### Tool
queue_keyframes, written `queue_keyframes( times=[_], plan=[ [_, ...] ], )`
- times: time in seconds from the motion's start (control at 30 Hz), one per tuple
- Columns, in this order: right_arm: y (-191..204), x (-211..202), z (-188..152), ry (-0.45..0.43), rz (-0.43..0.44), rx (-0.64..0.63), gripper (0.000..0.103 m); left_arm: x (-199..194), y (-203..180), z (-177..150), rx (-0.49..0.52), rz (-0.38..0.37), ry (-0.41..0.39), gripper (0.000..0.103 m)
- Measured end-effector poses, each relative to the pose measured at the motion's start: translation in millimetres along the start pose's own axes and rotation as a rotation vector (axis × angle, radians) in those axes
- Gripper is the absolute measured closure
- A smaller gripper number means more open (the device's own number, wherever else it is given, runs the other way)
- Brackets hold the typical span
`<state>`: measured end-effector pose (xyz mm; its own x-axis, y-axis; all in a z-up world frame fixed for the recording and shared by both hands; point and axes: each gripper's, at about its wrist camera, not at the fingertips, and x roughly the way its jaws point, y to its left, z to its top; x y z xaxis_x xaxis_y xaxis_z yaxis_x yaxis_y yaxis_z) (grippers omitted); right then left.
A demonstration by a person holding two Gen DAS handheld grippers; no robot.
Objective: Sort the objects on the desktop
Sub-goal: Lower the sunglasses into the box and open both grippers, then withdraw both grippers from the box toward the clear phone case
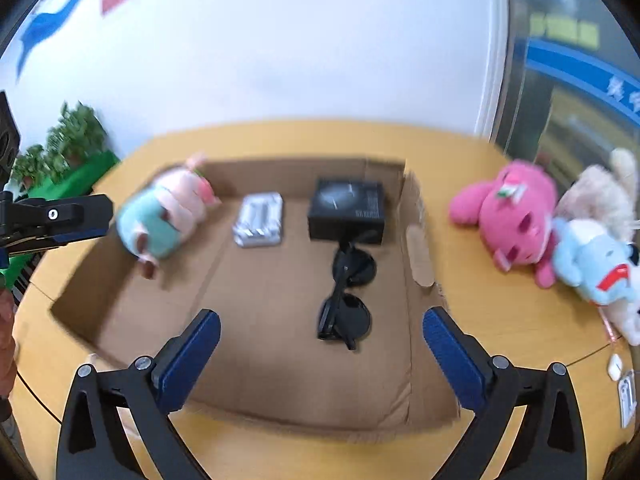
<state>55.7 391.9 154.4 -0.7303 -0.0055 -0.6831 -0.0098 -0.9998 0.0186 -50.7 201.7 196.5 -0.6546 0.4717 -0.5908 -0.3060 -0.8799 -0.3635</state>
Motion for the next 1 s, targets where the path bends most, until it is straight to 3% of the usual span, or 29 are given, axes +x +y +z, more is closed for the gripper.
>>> queue_keyframes(
  times=[0.13,0.3,0.43,1.0],
  plan=[
    [9.7,-40.2,-10.4,-0.094,-0.010,-0.007,0.000,-32.2,-17.4,-26.0,0.111,0.120,-0.107,0.025],
    [27.6,-77.7,-27.1,-0.163,-0.046,-0.028,0.000,-54.7,-33.8,-55.1,0.175,0.247,-0.218,0.025],
    [35.4,-94.7,-42.2,-0.207,-0.070,-0.052,0.000,-70.3,-38.8,-73.5,0.196,0.285,-0.261,0.024],
    [26.8,-108.1,-66.5,-0.201,-0.039,0.006,0.000,-83.7,-44.2,-99.8,0.188,0.291,-0.252,0.024]
  ],
)
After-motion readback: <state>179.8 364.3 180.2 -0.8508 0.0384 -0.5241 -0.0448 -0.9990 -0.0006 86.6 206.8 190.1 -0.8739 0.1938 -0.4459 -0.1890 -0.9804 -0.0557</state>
